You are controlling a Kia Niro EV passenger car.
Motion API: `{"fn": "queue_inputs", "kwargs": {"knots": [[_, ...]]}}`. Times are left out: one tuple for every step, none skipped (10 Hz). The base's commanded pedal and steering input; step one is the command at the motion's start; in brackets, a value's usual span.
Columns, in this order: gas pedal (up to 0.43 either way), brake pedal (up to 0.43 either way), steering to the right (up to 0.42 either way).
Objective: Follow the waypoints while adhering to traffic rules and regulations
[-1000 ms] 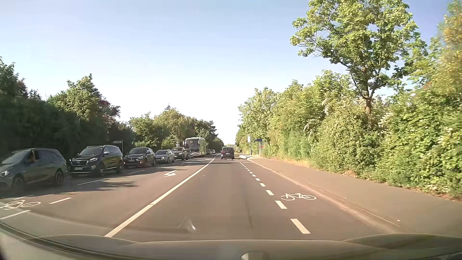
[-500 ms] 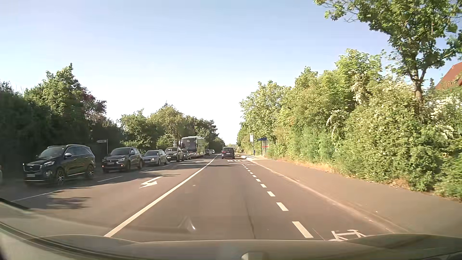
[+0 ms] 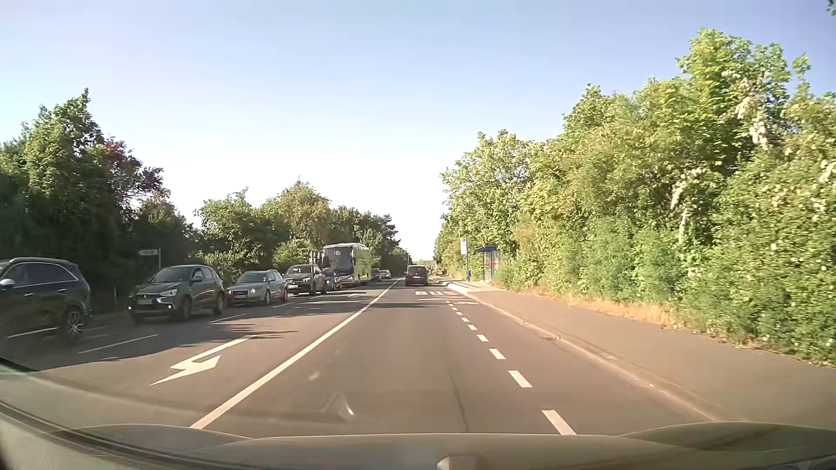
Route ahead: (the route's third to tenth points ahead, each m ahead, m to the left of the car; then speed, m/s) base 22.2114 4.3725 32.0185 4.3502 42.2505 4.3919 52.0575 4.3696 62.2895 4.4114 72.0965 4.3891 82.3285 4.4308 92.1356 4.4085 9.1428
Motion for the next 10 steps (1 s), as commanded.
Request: {"fn": "queue_inputs", "kwargs": {"knots": [[0.138, 0.0, -0.01], [0.138, 0.0, -0.01], [0.138, 0.0, -0.01], [0.13, 0.0, -0.01], [0.118, 0.0, -0.008], [0.11, 0.0, -0.005], [0.11, 0.0, -0.005], [0.11, 0.0, -0.005], [0.11, 0.0, -0.005], [0.11, 0.0, -0.006]]}}
